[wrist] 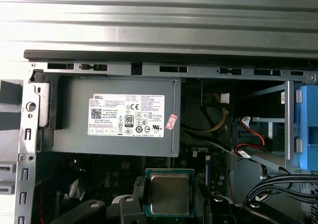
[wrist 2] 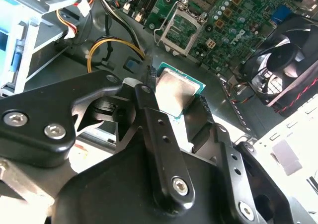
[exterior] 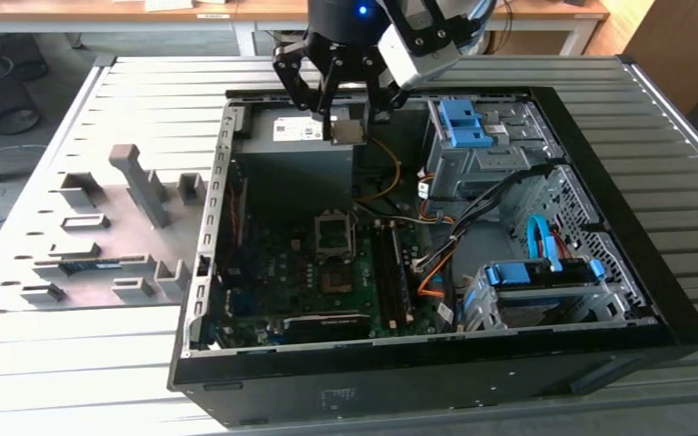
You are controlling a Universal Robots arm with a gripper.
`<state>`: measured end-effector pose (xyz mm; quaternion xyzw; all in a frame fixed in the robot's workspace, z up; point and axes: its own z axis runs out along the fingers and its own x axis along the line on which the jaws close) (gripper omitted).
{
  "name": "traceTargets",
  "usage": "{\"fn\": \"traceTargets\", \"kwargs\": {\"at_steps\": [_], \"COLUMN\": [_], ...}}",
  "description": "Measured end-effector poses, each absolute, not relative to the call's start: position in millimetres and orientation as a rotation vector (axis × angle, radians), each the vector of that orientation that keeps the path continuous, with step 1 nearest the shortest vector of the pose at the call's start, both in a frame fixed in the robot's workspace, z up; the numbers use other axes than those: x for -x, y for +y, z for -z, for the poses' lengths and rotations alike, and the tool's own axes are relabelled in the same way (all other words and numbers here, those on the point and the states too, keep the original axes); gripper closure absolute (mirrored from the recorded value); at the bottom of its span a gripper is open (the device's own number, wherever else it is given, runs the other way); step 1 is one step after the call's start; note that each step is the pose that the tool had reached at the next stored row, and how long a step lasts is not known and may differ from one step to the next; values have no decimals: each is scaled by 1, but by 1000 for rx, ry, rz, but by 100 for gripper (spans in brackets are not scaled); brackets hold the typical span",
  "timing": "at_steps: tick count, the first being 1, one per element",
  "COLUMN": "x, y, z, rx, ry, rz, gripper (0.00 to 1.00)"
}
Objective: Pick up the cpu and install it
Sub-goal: 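Pick up the cpu and move it towards the insertion slot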
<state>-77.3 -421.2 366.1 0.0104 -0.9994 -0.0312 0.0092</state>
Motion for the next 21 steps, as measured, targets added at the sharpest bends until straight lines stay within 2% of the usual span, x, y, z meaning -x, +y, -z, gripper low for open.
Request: {"fn": "traceTargets", "kwargs": {"at_steps": [21], "x": [77], "y": [-421], "z": [-359], "rx": [-33], "ry": [-3122], "rz": [98], "gripper": [53]}}
